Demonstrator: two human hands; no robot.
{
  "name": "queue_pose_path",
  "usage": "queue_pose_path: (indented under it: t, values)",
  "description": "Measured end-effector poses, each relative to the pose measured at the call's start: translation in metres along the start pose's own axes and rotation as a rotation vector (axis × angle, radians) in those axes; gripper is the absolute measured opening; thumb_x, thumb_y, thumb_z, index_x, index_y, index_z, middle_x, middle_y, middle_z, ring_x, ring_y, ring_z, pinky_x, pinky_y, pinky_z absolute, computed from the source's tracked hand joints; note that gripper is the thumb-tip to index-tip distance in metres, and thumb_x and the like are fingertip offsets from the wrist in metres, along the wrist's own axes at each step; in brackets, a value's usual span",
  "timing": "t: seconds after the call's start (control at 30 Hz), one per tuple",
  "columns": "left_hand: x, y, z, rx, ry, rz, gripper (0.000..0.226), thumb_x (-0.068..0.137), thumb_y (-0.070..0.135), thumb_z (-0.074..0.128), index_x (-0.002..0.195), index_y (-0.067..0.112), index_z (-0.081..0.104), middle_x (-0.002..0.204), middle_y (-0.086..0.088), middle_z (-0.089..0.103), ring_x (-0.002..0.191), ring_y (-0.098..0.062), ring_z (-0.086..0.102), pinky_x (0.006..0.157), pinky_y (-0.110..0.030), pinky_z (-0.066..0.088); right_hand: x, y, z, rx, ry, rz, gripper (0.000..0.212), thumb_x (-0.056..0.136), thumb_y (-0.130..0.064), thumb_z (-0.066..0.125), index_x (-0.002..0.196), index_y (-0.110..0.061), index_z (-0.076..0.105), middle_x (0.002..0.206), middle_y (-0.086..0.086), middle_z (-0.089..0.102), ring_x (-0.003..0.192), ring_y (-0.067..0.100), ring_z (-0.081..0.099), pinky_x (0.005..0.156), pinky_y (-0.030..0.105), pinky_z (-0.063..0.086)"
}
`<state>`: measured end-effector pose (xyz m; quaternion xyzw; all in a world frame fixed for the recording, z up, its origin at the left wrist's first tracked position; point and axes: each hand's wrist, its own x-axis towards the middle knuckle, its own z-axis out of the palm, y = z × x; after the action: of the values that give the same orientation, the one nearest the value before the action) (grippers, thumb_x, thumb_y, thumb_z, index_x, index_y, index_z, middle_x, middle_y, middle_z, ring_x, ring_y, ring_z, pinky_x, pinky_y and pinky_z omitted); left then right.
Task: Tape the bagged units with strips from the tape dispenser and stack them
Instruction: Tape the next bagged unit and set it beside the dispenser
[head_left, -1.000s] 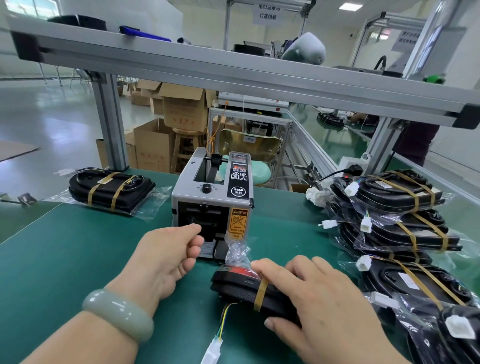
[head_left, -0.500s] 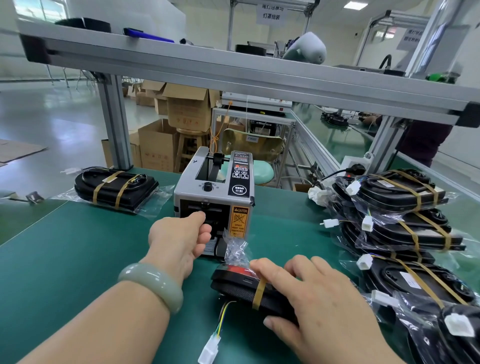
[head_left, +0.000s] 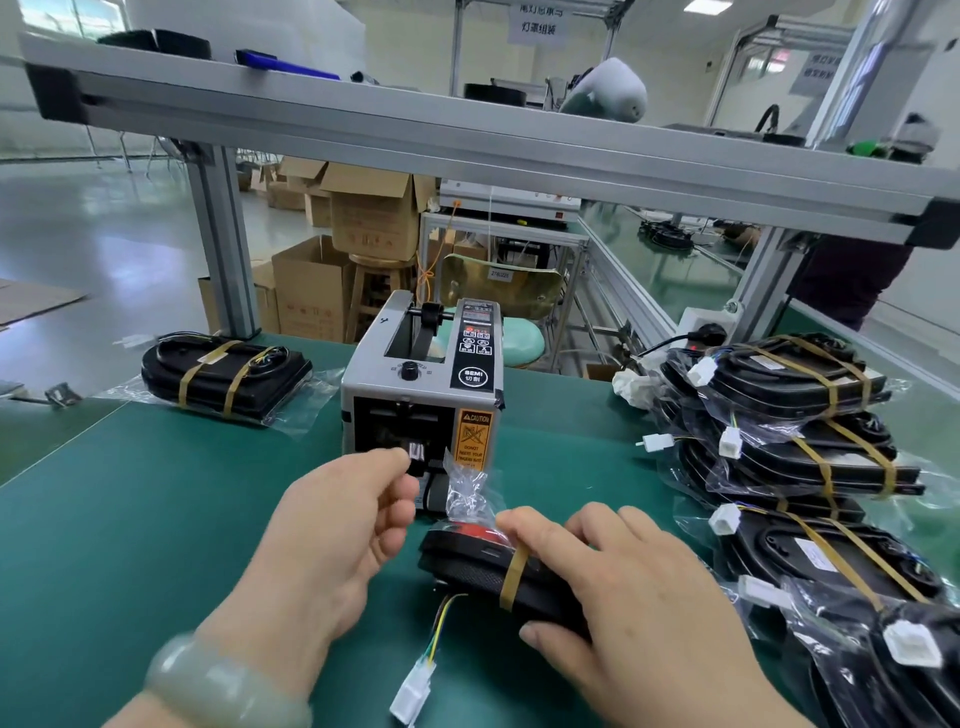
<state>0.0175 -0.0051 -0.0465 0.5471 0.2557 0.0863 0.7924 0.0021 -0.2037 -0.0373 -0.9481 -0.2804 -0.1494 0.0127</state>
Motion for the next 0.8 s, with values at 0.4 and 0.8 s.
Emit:
queue_pose_path:
  t: [0.4,0.8]
  values:
    - [-0.042,-0.042,-0.004,0.356,-0.072,0.299,0.016,0.074,0.045,0.07,0.069,0.032,0.076,0.105,0.022,0.065,0.115,0.011,0.049,0.099,-0.028,0.036,0.006,-0.013,0.002,-0.042,-0.088,0.109,0.073,0.058,-0.064,0.071,0.124,-0.051,0.043,0.081,-0.01,0.05,0.07,0.016,0.042,0.063,0.028,0.042]
    - [-0.045,-0.039,0.01,0.322,-0.039,0.25,0.017,0.08,0.029,0.068,0.065,0.032,0.076,0.12,0.013,0.057,0.112,0.016,0.043,0.097,-0.031,0.037,0.004,-0.017,0.004,-0.048,-0.015,0.141,0.077,0.043,-0.061,0.082,0.114,-0.043,0.06,0.069,-0.008,0.053,0.06,0.017,0.05,0.05,0.026,0.039]
